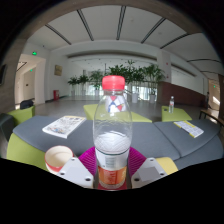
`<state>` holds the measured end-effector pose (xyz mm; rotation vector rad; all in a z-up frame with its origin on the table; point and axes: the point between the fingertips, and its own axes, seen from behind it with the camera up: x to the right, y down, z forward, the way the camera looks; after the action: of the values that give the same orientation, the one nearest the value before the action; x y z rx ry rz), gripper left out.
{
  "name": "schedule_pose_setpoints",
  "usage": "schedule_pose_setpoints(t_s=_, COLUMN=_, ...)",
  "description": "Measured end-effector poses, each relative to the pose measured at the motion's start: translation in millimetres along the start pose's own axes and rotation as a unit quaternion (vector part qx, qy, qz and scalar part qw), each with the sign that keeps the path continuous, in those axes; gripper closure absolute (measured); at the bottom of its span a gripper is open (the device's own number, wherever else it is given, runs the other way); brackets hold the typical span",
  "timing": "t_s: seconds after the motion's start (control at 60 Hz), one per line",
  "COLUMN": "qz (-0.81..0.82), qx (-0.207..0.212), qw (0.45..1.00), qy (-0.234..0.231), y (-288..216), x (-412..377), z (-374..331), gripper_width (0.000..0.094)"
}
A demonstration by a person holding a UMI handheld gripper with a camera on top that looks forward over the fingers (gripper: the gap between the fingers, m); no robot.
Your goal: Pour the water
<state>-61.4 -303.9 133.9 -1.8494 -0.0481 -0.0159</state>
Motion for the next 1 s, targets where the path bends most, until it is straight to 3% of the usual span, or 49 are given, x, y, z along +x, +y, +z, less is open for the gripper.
schedule_pose_setpoints(t_s=0.083, qz=-0.009, qx=-0.016, qw=1.000, qy=-0.001, y=22, x=0, z=5, gripper_width=0.0556)
schedule_pose_setpoints(t_s=0.117, qz=-0.013, qx=0.009, qw=1.000, qy=-0.001, y=19, x=0, z=3, gripper_width=0.0562)
schedule_pose_setpoints(t_s=0.233, qz=-0.002, qx=0.013, qw=1.000, qy=0.006, y=21, x=4, z=4, gripper_width=0.0546)
schedule_pose_setpoints(t_s=0.4, qz=0.009, qx=-0.015, qw=1.000, qy=0.016, y=22, x=8, z=-1, gripper_width=0.0344)
schedule_pose_setpoints(t_s=0.483, qz=0.016, qx=-0.026, qw=0.999, qy=0.026, y=21, x=14, z=-14, gripper_width=0.0069)
schedule_pose_setpoints(t_s=0.533, qz=0.021, qx=-0.035, qw=0.999, qy=0.027, y=21, x=12, z=-25, gripper_width=0.0102)
schedule_pose_setpoints(t_s=0.6, qz=0.024, qx=-0.043, qw=0.998, qy=0.032, y=21, x=11, z=-46, gripper_width=0.0068)
schedule_pose_setpoints(t_s=1.0, qz=0.023, qx=-0.064, qw=0.997, qy=0.045, y=26, x=-29, z=-236, gripper_width=0.0077)
